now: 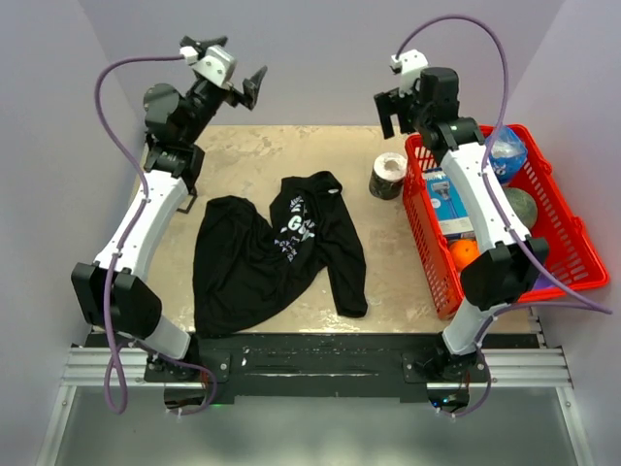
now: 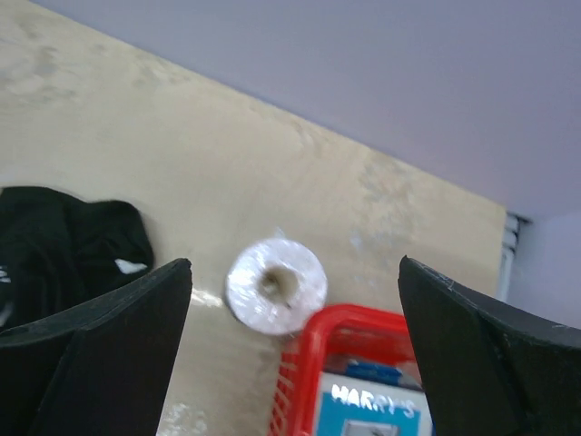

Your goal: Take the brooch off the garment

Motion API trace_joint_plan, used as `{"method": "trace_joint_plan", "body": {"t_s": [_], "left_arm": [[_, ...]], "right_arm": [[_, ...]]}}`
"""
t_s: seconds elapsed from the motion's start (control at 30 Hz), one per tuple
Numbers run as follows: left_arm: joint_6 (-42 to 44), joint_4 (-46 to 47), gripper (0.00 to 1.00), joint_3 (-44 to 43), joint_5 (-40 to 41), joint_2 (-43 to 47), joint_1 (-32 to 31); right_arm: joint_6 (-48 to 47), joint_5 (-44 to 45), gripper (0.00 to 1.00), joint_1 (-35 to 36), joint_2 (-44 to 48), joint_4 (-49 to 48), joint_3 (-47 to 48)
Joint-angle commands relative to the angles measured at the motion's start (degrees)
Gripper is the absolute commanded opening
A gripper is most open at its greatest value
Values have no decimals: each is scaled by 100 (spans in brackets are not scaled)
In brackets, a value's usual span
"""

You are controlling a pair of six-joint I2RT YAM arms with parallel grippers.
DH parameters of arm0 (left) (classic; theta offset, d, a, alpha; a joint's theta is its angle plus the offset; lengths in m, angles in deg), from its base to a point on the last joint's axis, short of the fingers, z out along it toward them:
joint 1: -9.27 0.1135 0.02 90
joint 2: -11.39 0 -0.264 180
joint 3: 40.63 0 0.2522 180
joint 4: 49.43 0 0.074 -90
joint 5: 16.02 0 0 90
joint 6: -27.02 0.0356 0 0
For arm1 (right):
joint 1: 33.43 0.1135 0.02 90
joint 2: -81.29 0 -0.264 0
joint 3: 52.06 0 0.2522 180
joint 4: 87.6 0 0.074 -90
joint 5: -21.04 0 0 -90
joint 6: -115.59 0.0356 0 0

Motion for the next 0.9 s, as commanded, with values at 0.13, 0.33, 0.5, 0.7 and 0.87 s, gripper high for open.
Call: {"method": "trace_joint_plan", "body": {"t_s": [0.13,0.33,0.5,0.7,0.87], "left_arm": [[614,-2401,94,1468,-704,674,8],[808,-3676,85,2453,184,1254,270],[941,-4231,80,2971,394,1238,816],[1362,-4144,81,3507,912,1070,930],[1512,-3941,83,3746,1272,834,992]], "right_arm": [[-166,-1809,94,732,-905,184,1422],[-430,-2259,89,1067,-1697,290,1432],[-307,-2374,86,1208,-2628,184,1554],[-395,-2155,84,1383,-3420,53,1888],[-220,-1741,85,1392,-3692,-167,1862]]}}
